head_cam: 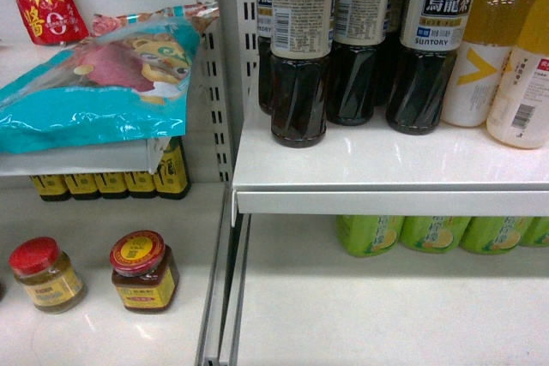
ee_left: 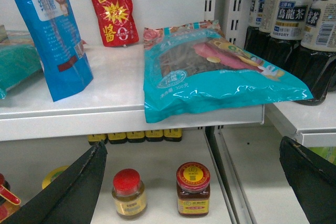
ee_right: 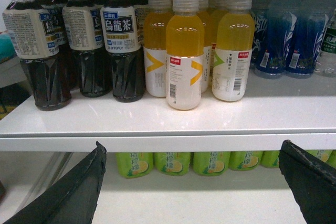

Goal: Move water from second to third shelf

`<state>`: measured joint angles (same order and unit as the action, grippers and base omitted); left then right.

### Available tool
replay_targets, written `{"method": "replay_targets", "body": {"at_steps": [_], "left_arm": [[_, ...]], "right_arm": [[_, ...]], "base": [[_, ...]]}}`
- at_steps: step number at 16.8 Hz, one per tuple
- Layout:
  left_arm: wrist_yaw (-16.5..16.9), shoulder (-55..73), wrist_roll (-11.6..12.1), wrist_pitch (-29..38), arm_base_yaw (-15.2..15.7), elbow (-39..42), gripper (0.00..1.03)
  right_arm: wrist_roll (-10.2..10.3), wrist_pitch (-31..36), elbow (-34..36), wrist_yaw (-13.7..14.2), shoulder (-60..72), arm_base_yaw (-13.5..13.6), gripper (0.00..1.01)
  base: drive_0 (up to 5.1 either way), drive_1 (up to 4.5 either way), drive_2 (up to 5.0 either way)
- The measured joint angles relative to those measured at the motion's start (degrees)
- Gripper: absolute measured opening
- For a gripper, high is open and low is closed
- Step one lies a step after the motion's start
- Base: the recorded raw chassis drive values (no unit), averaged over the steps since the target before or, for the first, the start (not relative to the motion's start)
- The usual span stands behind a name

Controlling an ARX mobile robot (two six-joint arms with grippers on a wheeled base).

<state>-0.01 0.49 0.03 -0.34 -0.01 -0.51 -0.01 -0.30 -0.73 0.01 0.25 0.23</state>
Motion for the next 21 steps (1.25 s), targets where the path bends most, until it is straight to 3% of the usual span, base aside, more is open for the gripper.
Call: {"method": "replay_targets", "body": {"at_steps": [21], "left_arm": [[0.0,0.0,0.0,0.0,0.0,0.0,0.98]], "right_arm": [[0.0,0.0,0.0,0.0,0.0,0.0,0.98]], "base": [[0.0,0.0,0.0]]}}
